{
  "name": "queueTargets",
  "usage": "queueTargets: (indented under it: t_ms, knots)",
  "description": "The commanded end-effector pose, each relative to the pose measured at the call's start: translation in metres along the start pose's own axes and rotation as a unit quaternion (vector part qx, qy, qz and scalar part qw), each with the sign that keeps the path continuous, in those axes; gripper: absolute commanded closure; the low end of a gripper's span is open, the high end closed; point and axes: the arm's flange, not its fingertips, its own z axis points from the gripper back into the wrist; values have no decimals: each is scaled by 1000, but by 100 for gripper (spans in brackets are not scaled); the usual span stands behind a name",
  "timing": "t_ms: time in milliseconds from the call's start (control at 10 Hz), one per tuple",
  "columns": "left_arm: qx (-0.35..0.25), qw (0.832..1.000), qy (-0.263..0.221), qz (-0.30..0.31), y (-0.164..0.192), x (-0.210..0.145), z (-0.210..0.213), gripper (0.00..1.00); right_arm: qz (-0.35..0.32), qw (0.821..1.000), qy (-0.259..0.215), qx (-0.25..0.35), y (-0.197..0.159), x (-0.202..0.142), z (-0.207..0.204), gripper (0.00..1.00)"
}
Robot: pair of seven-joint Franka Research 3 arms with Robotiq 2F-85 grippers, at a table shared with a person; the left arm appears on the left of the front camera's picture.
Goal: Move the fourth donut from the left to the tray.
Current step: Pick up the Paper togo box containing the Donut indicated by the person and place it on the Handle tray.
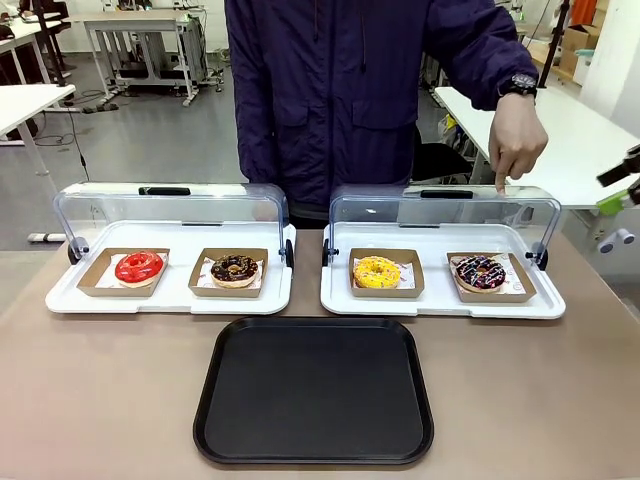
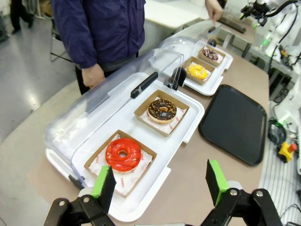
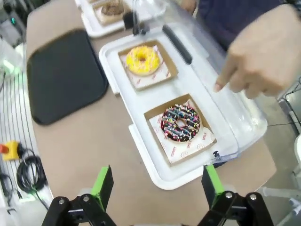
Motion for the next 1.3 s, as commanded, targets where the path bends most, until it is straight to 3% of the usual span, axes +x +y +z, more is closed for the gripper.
queueTargets:
  t_ms: [0,300,800,1000,1200]
  knots:
    - [-3,1000,-12,-5,0,0,-1,0,59,996,67,-11,13,1,-26,0]
    - [-3,1000,-12,-5,0,0,-1,0,128,982,133,-26,40,-3,-80,0]
    - [-3,1000,-12,-5,0,0,-1,0,212,954,199,-73,52,-17,-161,0]
    - [-3,1000,-12,-5,0,0,-1,0,237,945,213,-77,50,-26,-180,0]
    - [-3,1000,-12,-5,0,0,-1,0,224,951,205,-64,45,-14,-172,0]
